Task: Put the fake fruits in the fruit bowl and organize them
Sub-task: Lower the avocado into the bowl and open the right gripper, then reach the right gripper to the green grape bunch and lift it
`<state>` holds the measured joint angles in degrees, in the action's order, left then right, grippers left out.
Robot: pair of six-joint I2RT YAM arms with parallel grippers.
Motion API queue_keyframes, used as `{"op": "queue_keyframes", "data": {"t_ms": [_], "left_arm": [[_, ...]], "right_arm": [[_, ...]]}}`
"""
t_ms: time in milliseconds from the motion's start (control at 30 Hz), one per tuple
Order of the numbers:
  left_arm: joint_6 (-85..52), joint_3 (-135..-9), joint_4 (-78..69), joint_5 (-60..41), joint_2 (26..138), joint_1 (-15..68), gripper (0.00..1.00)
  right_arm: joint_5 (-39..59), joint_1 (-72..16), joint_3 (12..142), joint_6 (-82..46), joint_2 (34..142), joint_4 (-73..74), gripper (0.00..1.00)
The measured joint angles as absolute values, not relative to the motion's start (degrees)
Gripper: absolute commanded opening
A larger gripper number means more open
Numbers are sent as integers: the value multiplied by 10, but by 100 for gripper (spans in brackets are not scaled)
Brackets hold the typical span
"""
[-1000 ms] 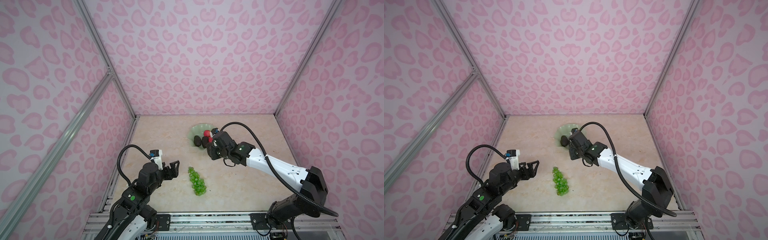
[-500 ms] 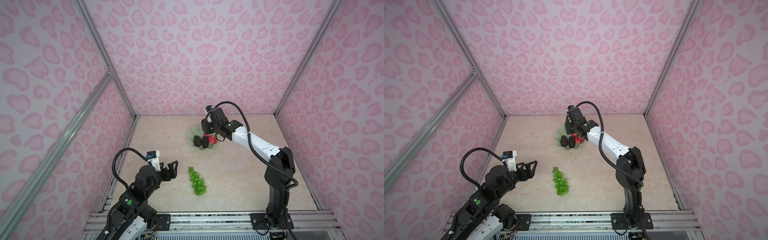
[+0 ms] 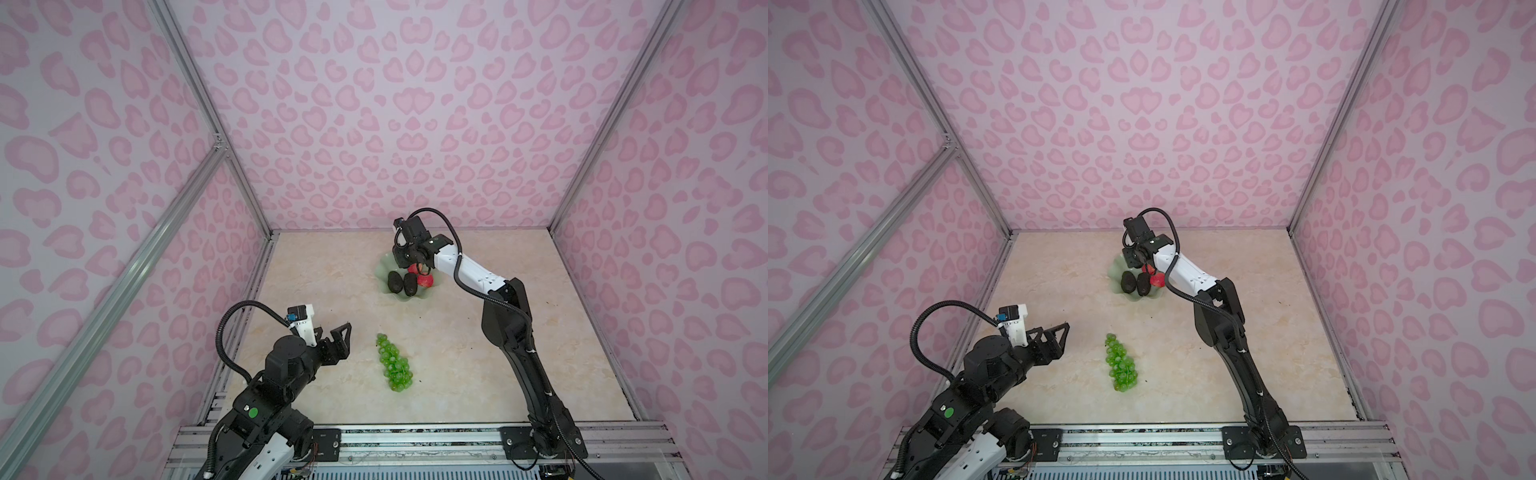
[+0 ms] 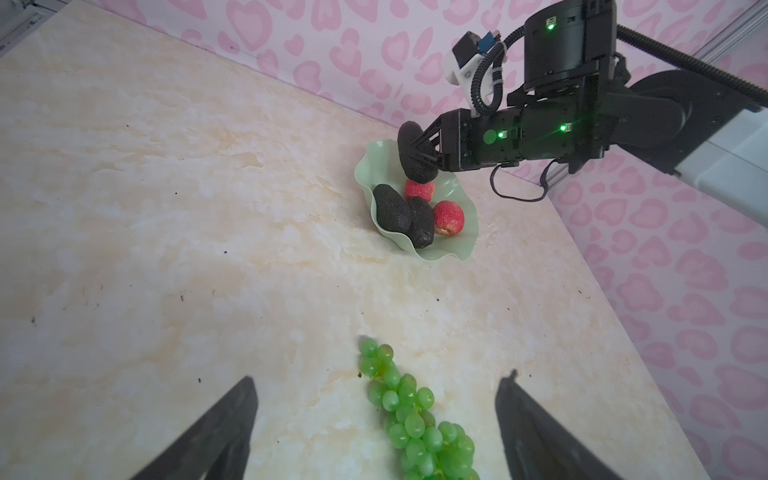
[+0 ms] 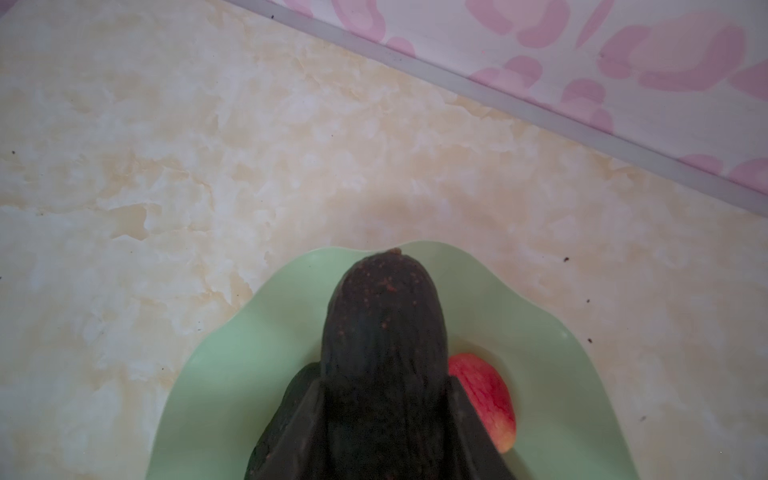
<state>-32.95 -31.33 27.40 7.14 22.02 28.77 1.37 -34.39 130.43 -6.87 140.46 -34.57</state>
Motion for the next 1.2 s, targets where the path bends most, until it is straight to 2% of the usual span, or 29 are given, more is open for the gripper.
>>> {"op": "queue_keyframes", "data": {"t_ms": [133, 233, 333, 533, 633, 733, 800, 967, 1067, 1200], "left_arm": [[-330, -316, 277, 73, 217, 288, 91], [-331, -316, 278, 75, 215, 288, 91], [-332, -320, 283, 75, 215, 288, 91], [-332, -326, 289, 79, 210, 288, 91], [-330, -332, 290, 79, 209, 288, 91], [-329, -332, 290, 81, 207, 288, 91], [-329, -332, 290, 83, 207, 288, 91], [-322, -332, 291, 85, 204, 288, 91], [-314, -337, 301, 90, 201, 288, 91], [-300, -346, 312, 94, 191, 288, 91]], "right_arm": [[16, -344, 1324, -65, 1432, -353, 27], [16, -344, 1337, -65, 1448, -359, 41], [16, -344, 1340, -64, 1451, -364, 51], [16, -344, 1344, -63, 1429, -387, 58], [21, -345, 1314, -66, 1376, -383, 59], [24, -354, 1232, -76, 1296, -360, 62], [27, -370, 1130, -86, 1219, -336, 67], [52, -421, 829, -134, 1002, -253, 88], [70, -468, 686, -168, 900, -225, 91], [79, -538, 587, -210, 825, -222, 92]]}}
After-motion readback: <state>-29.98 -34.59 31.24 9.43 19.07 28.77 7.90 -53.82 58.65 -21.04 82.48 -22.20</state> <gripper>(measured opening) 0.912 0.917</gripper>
